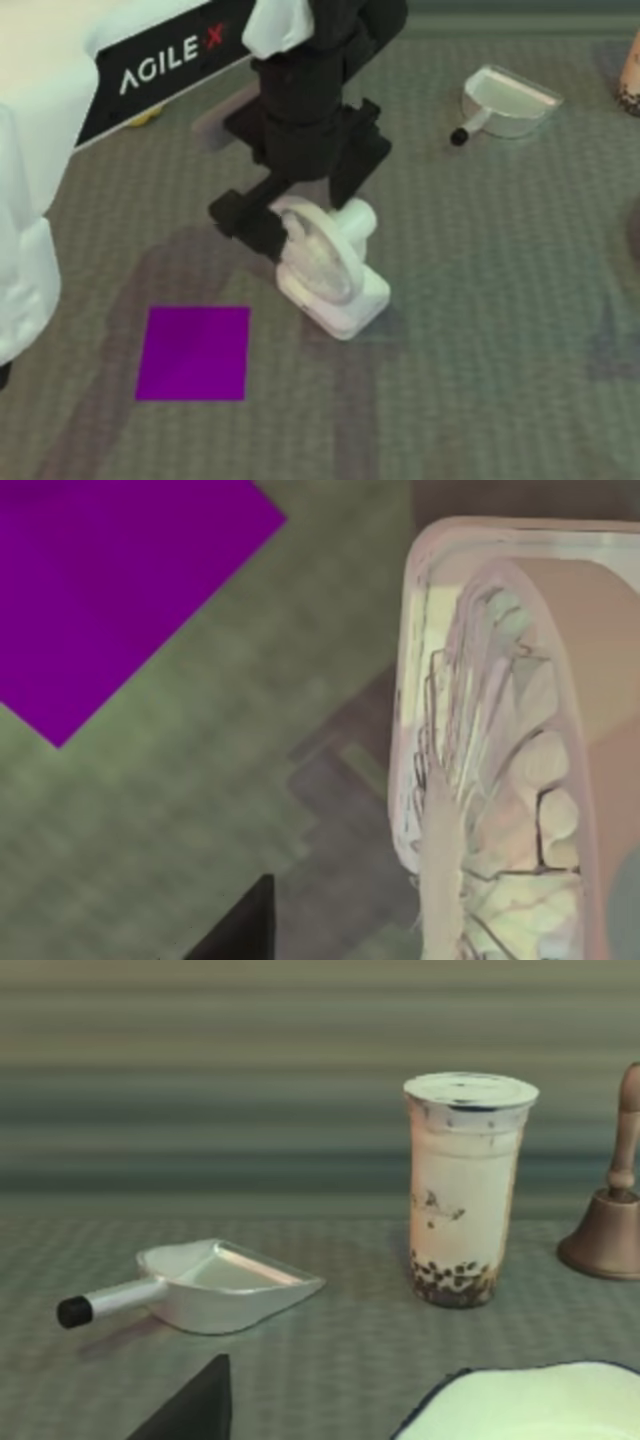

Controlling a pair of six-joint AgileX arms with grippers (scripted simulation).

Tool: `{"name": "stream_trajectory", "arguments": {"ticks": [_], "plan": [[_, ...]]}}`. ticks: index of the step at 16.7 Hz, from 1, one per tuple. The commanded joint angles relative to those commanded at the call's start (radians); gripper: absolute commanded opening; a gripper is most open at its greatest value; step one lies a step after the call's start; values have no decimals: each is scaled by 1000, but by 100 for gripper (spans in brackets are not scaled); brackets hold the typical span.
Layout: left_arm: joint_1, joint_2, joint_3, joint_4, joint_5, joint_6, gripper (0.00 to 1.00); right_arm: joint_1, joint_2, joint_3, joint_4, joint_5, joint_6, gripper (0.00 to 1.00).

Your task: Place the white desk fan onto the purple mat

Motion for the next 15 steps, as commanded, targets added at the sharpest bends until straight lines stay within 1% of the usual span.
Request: {"name": "stream_trajectory", "arguments": {"ticks": [9, 10, 15], "plan": [[0, 0, 0, 0, 0, 0, 2, 0, 0, 0, 0, 0, 0, 100], [0, 0, 0, 0, 0, 0, 0, 0, 0, 0, 0, 0, 0, 100], [0, 0, 0, 0, 0, 0, 0, 0, 0, 0, 0, 0, 0, 100]]}}
